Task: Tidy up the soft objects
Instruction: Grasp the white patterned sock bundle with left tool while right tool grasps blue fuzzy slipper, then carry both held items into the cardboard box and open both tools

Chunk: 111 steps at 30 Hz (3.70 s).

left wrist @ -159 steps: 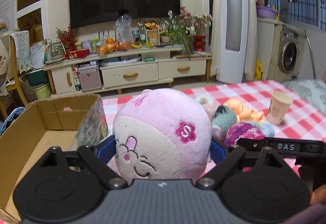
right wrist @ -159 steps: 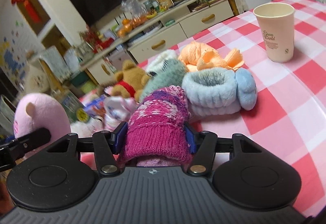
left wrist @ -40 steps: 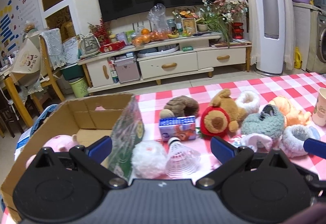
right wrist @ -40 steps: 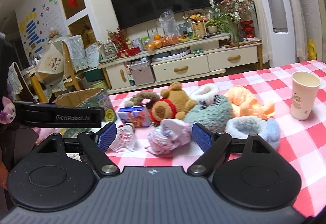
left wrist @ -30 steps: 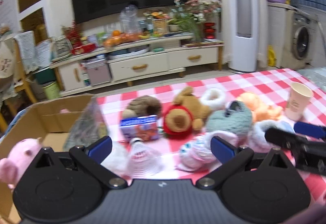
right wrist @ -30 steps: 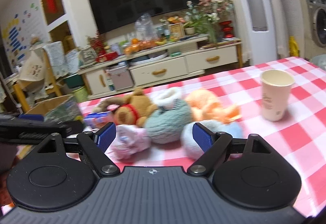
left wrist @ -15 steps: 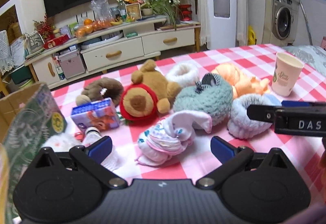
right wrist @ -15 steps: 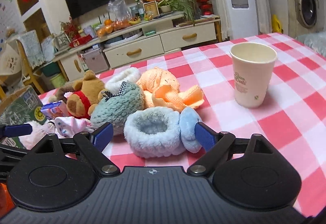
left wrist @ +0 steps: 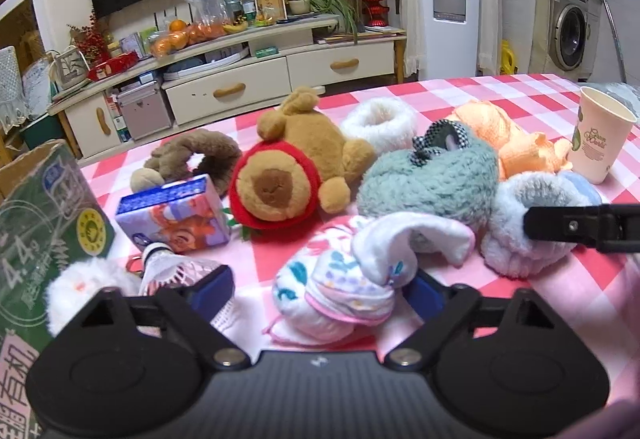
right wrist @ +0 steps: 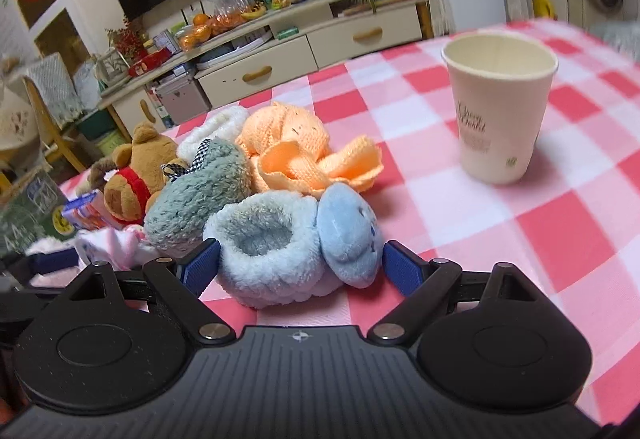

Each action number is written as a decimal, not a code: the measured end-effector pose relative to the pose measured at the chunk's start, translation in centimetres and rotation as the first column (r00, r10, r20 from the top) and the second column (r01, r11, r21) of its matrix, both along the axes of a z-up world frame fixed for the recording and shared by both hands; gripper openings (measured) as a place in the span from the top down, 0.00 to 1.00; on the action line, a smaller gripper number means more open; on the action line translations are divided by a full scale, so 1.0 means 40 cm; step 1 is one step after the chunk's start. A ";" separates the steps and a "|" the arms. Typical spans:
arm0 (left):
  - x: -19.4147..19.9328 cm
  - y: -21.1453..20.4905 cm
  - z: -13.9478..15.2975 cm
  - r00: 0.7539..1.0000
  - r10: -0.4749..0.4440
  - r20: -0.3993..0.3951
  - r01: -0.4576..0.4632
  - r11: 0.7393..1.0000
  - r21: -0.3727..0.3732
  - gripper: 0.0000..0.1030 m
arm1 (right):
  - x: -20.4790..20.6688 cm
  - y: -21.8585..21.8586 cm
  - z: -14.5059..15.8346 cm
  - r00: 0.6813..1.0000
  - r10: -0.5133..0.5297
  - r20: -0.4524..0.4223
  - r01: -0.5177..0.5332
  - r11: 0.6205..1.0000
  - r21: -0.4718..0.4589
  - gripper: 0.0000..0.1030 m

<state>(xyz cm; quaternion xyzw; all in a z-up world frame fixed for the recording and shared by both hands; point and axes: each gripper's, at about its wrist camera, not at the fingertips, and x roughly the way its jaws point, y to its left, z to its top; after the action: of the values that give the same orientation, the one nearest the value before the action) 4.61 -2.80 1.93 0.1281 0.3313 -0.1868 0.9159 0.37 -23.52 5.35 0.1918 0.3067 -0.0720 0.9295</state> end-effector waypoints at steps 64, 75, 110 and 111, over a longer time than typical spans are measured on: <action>-0.115 0.317 0.225 0.997 0.069 -0.015 -0.070 0.926 -0.371 0.42 | -0.023 0.098 0.048 0.991 0.032 0.133 -0.010 0.986 -0.165 0.51; -0.137 0.422 0.270 0.990 0.138 0.028 -0.114 0.901 -0.419 0.42 | -0.023 0.212 0.135 0.962 0.179 0.208 -0.143 0.974 -0.178 0.51; -0.092 0.692 0.256 0.825 0.558 0.085 -0.526 0.815 -0.244 0.12 | 0.087 0.609 0.208 0.758 0.648 0.072 -0.590 0.729 -0.348 0.06; -0.092 0.690 0.257 0.826 0.557 0.086 -0.524 0.816 -0.243 0.12 | 0.077 0.609 0.207 0.756 0.650 0.077 -0.589 0.726 -0.355 0.05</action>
<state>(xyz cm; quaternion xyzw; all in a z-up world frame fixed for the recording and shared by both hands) 0.93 24.79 12.22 -0.0543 0.2615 0.0583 0.9619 3.45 0.83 13.62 -0.0637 0.2450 0.2161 0.9430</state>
